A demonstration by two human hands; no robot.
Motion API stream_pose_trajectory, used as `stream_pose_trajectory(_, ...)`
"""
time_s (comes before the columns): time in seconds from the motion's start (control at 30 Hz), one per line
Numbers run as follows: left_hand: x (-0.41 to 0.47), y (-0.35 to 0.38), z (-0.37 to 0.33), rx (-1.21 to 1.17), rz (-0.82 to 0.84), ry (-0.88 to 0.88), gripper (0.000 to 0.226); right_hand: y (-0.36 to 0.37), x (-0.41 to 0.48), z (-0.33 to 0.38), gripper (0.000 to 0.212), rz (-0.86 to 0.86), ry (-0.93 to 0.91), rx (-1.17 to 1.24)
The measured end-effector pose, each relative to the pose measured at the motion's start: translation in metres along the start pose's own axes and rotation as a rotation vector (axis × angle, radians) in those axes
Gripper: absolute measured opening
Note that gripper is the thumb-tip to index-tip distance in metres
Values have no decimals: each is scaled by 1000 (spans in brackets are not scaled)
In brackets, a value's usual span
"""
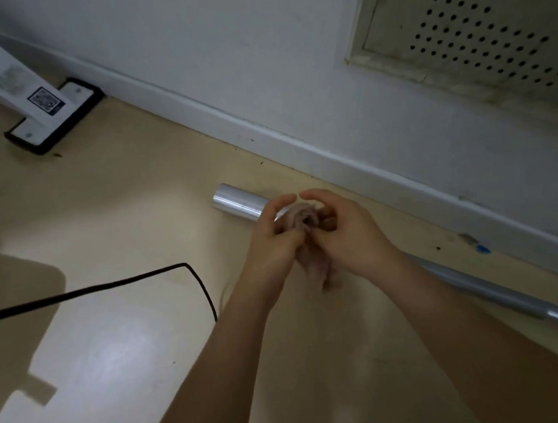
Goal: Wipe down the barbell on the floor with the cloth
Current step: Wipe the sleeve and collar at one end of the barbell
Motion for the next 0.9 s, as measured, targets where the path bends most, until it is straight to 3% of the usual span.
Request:
stream_pose_trajectory(0.1, 4, -7, 11, 80, -212, 78, 35, -14, 3, -5, 22, -248, 40, -50)
stream_pose_trajectory(0.17, 7, -17, 11, 252, -328, 176, 31, -16, 5, -1, 17, -351, -58, -145)
stream_pose_trajectory(0.23, 12, -33, 8, 538, -420, 298, 28, -6, 6, 4, 14, -287, -182, -315)
stream_pose_trajectory(0.27, 13, -39, 6, 705, -445, 358, 27, 6, 5, 3, 23, -189, -191, -446)
stream_pose_trajectory(0.37, 12, -30, 15, 1157, -288, 562, 34, 32, 1, -12, 73, 56, -66, -797)
stream_pose_trajectory(0.43, 8, -13, 26, 1264, -90, 683, 45, 33, -3, -20, 84, 46, 2, -781)
stream_pose_trajectory(0.5, 16, -5, 30, 1344, -12, 753, 55, 20, -10, -31, 79, -51, 47, -740)
stream_pose_trajectory(0.57, 30, -2, 24, 1418, 21, 751, 56, 4, -21, -48, 68, -101, 65, -844)
stream_pose_trajectory(0.7, 53, -11, 6, 1527, 114, 626, 53, -8, -18, -69, 23, -84, -18, -940)
stream_pose_trajectory(0.8, 68, -25, -8, 1603, 72, 523, 45, -16, 6, -69, 14, 152, -19, -819)
stream_pose_trajectory(0.9, 62, -31, -9, 1686, 111, 483, 39, -21, 8, -66, 25, 403, 8, -676)
Point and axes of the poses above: each hand's wrist, its own x-axis towards the middle knuckle, its own y-axis out of the palm, z = x × y, the point moved 3 cm from there along x, towards the middle knuckle, and after that the axes turned 7 degrees about -x, right-handed, at the moved point
